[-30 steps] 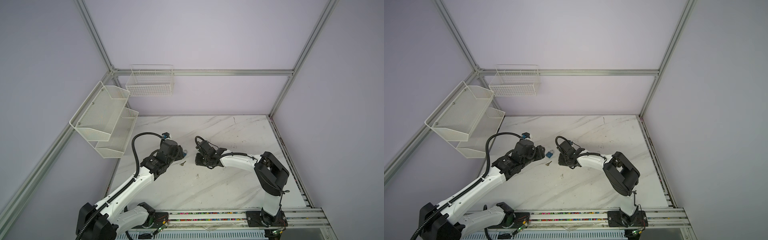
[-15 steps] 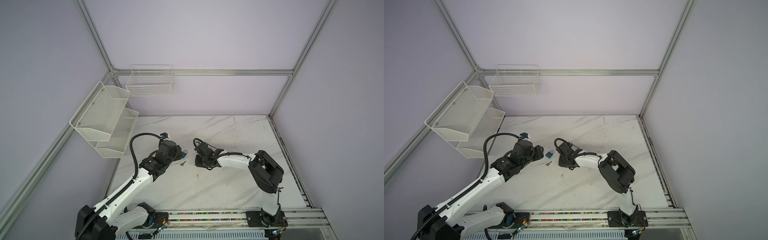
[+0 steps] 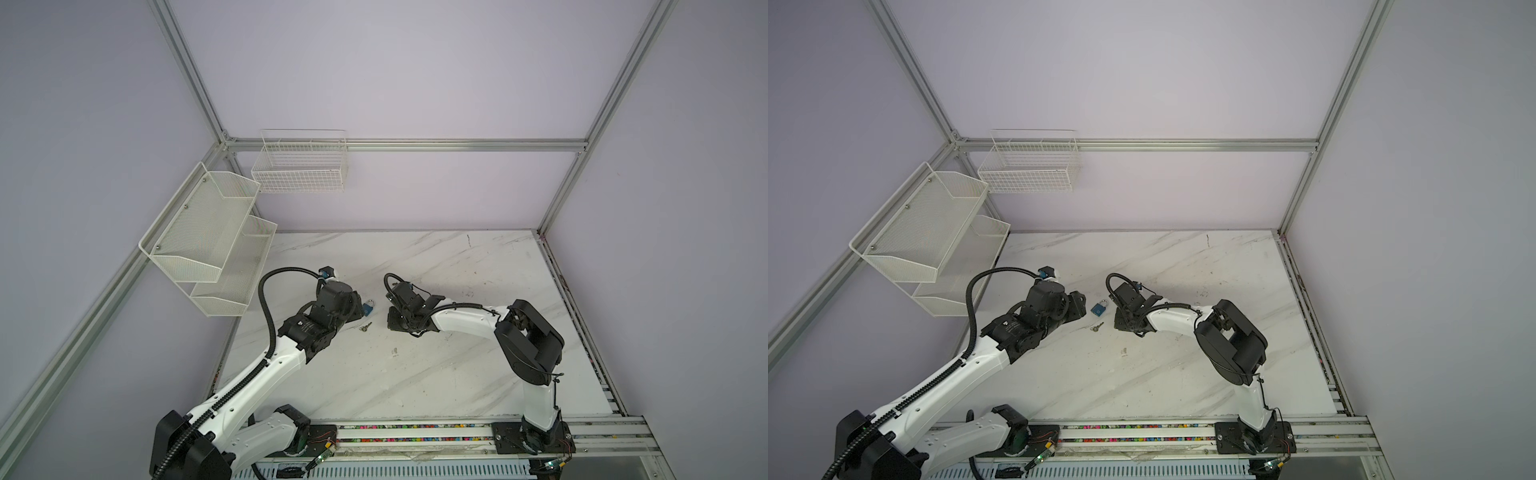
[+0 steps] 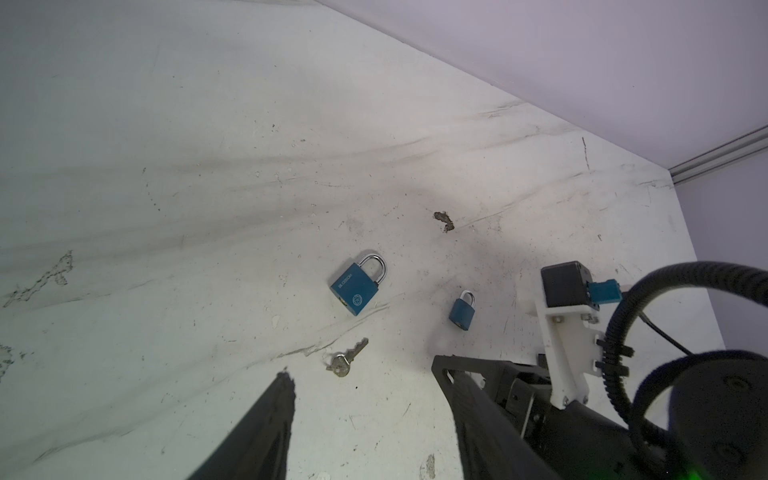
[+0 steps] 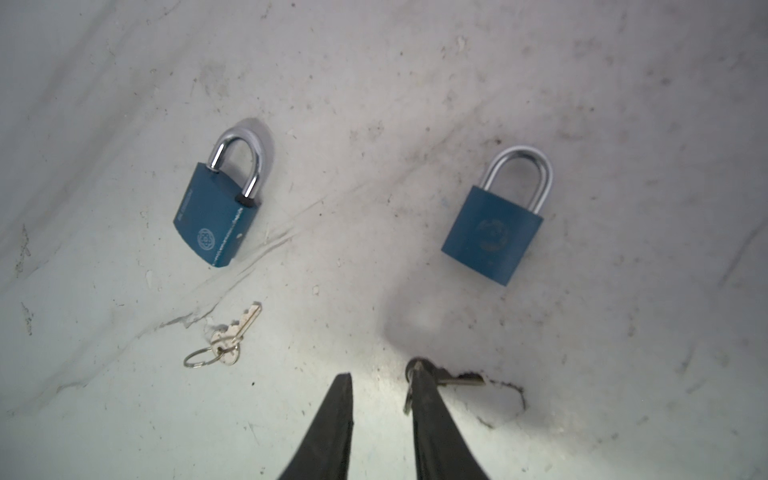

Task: Unlock with the key

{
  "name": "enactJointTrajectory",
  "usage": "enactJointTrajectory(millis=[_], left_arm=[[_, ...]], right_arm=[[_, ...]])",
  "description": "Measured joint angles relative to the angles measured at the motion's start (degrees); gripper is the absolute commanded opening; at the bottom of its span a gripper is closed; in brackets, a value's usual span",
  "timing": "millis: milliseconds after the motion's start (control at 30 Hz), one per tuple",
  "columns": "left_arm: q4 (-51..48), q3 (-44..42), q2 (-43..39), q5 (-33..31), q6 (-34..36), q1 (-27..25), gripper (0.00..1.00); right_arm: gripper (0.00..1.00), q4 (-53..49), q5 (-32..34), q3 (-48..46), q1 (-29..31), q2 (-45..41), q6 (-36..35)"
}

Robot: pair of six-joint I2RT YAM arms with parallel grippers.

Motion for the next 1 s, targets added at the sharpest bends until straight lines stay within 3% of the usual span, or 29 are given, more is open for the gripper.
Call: enactJointTrajectory(millis=[500,1000], left_arm=[[0.0,-0.7,-1.1,-0.2,-1.4,0.4,0.6],[-0.4,-0.8,-1.2,-0.1,-3.0,1.3,0.6]], right_arm=[[0.23,-1.7,1.4,1.2,0.0,1.9,-2.2],[0.08,-3.5,2.9,2.5,0.3,2.8,-5.3]])
